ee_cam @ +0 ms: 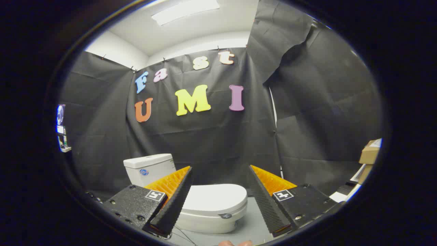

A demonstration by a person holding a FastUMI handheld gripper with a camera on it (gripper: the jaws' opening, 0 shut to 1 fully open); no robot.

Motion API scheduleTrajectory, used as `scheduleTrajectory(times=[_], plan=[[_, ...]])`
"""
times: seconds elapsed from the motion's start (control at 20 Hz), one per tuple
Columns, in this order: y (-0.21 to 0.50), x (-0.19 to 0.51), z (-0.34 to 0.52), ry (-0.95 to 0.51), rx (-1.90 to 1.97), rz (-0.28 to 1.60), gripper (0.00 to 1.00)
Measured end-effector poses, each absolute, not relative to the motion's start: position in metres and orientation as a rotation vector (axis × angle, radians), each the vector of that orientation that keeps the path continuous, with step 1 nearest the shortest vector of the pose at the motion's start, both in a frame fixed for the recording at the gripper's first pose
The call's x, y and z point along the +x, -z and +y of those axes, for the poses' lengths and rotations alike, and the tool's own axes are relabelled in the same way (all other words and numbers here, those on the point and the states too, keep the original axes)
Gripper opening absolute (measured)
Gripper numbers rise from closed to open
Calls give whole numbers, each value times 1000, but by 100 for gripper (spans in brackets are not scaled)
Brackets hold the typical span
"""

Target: Open the toilet lid.

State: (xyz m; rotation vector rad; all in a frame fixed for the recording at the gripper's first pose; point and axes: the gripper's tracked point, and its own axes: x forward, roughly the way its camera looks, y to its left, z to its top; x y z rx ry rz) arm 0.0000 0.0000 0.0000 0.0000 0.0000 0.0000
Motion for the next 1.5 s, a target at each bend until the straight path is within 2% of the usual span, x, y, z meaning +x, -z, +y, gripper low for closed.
scheduleTrajectory(times=[0.85,1.5], plan=[[8,5,-11,42,-57,22,100],[56,6,8,17,-185,86,100]])
